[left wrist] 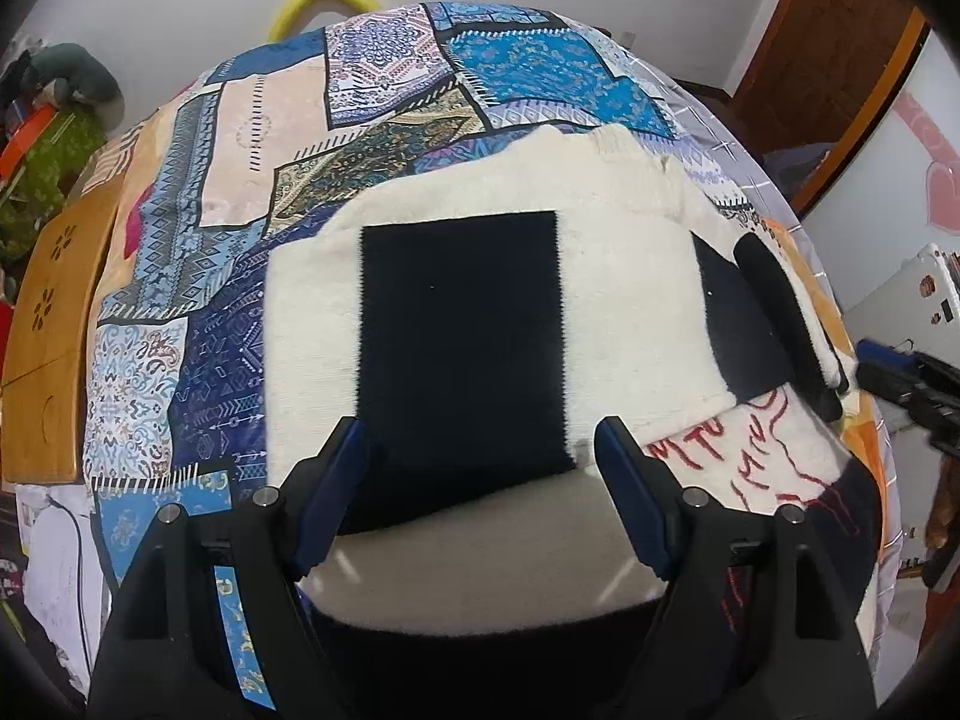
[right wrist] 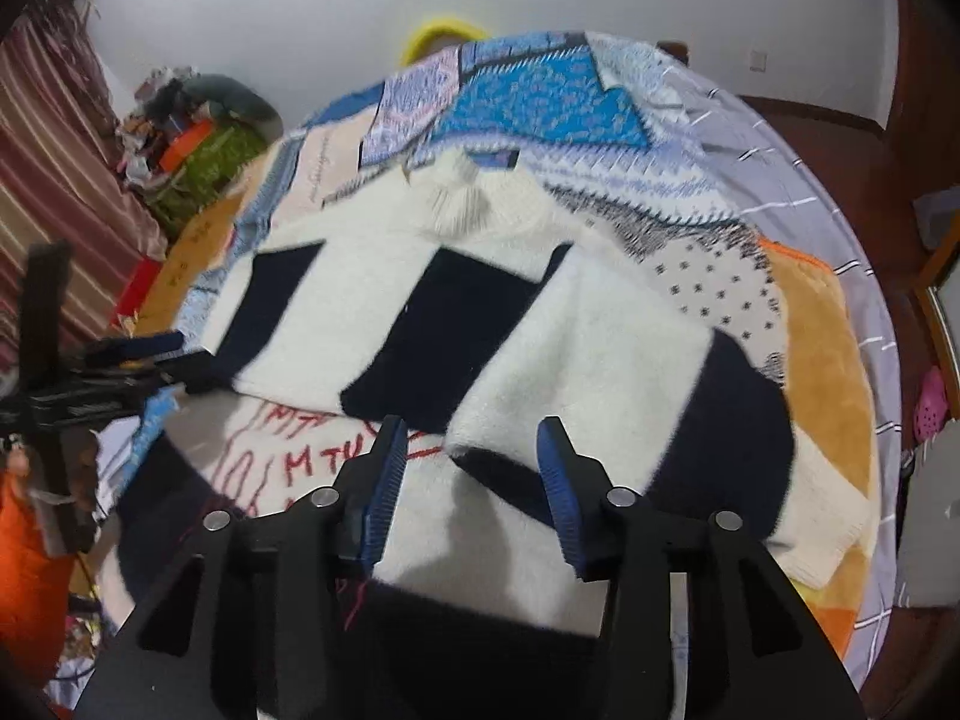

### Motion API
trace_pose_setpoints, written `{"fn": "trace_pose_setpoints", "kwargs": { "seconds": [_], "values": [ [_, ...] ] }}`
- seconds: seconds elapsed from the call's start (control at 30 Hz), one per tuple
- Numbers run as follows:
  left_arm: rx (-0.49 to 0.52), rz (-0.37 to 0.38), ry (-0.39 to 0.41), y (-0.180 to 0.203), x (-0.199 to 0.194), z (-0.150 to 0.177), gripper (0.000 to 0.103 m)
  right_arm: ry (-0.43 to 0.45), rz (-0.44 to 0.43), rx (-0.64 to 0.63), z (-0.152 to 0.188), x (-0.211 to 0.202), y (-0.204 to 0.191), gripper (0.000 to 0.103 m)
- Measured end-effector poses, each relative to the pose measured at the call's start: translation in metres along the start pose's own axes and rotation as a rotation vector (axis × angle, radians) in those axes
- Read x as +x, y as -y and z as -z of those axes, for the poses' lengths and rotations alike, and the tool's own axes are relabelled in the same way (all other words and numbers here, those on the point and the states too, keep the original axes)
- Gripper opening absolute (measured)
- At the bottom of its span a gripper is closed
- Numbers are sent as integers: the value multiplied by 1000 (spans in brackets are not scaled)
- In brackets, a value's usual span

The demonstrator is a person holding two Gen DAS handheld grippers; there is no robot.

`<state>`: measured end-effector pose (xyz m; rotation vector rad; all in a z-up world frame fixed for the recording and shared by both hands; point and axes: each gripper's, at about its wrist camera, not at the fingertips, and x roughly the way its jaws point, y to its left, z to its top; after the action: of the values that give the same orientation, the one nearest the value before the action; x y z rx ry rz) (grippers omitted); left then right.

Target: Fold small clothes

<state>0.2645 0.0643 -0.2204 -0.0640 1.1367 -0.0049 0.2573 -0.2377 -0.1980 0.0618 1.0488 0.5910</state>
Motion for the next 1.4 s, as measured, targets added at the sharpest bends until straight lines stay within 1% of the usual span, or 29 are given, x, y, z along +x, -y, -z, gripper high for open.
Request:
{"fn": "trace_pose_setpoints", "kwargs": {
  "seconds": [0.07, 0.13, 0.33, 0.47, 0.6, 0.73, 0.9, 1.03, 1.1, 1.17, 1.23, 1.27, 1.3, 1.33, 1.37, 1.4],
  "values": [
    [2, 4, -2, 2, 1, -1, 78, 36, 19, 13, 0, -13, 7, 52],
    [5, 7, -4, 5, 2, -1, 78, 63, 52, 27, 0, -25, 17, 52],
    [12, 19, -13, 12, 6, -1, 78, 120, 152, 119, 4, -54, 65, 52],
    [22, 17, -17, 17, 8, -2, 78, 134, 220, 178, 11, -68, 96, 52],
    [26, 15, -23, 21, 10, -3, 78, 125, 273, 246, 21, -69, 126, 52],
    [28, 11, -32, 23, 14, -4, 78, 88, 285, 320, 33, -56, 153, 52],
    [33, 0, -39, 25, 16, -4, 78, 32, 227, 425, 53, -29, 181, 52],
    [31, -2, -39, 25, 16, -4, 78, -6, 219, 479, 62, -10, 196, 50],
    [33, -2, -38, 25, 16, -4, 78, -22, 217, 491, 65, -4, 202, 44],
    [34, -4, -40, 25, 16, -4, 78, -39, 218, 502, 68, 3, 207, 44],
    [30, -2, -44, 24, 17, -3, 78, -58, 195, 518, 72, 10, 213, 35],
    [27, 1, -46, 24, 17, -3, 78, -63, 200, 523, 74, 11, 214, 27],
    [24, 4, -46, 23, 17, -3, 78, -63, 209, 527, 75, 11, 216, 23],
    [21, 6, -46, 22, 18, -2, 78, -58, 207, 525, 76, 10, 216, 21],
    [20, 6, -46, 22, 18, -2, 78, -53, 206, 521, 76, 8, 216, 15],
    [17, 6, -46, 21, 18, -2, 78, -49, 202, 510, 76, 5, 214, 12]
  ]
}}
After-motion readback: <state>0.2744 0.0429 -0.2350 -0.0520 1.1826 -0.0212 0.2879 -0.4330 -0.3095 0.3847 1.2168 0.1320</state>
